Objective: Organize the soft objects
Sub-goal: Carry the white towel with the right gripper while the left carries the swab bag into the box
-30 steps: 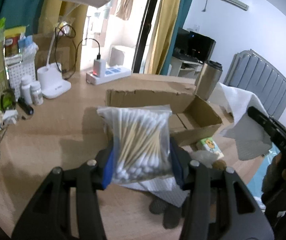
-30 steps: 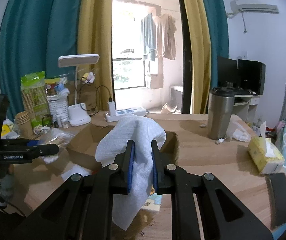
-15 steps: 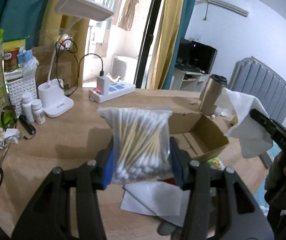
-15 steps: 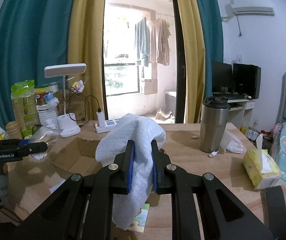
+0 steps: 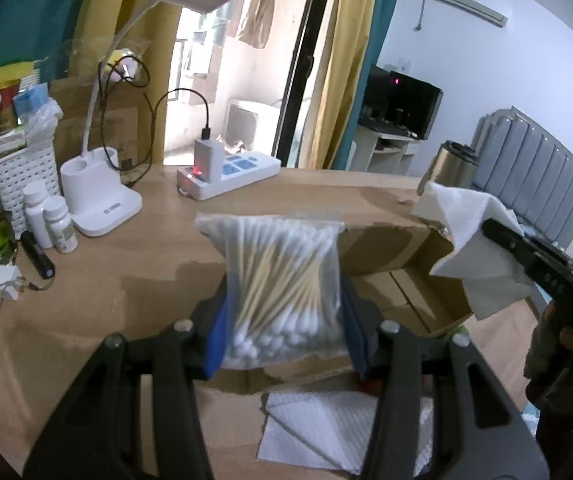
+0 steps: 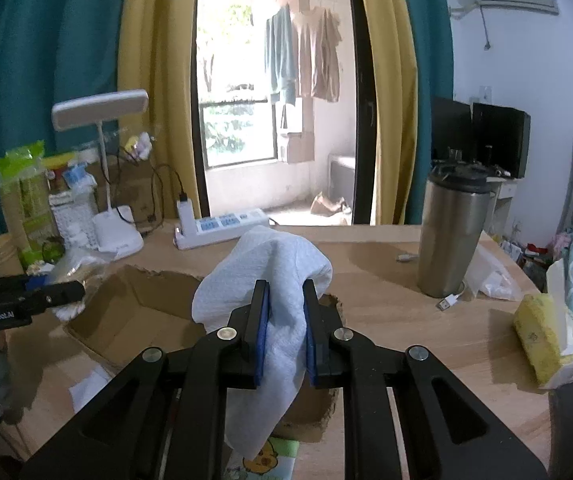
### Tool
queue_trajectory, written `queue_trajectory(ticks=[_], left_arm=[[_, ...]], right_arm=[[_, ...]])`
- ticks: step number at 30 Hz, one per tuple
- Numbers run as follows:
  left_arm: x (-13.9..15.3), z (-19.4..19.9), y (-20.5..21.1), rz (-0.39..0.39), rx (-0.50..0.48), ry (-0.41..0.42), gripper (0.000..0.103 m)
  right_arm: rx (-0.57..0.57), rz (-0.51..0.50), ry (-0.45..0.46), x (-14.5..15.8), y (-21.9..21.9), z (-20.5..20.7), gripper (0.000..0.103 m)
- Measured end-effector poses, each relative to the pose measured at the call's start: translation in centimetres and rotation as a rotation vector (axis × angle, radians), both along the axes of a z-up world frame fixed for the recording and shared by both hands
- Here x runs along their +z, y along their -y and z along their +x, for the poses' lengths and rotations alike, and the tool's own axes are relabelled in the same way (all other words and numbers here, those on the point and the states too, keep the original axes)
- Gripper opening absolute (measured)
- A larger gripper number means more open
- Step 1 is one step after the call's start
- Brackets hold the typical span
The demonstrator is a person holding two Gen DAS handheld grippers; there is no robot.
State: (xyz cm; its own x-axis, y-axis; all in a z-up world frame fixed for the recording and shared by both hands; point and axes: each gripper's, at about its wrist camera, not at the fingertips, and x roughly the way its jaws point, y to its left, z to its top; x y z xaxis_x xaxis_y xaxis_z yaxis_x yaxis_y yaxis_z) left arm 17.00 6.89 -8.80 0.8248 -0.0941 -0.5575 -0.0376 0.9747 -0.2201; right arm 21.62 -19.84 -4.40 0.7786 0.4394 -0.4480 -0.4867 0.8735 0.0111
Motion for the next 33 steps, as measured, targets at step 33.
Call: queue_trajectory(ticks=[33], left_arm=[[-2.6,5.0,2.6,0.047,-0.049,-0.115,0.052]], right_arm=[[0.043,-0.178,-0.207,-5.0,-2.6,2.3,0.024]])
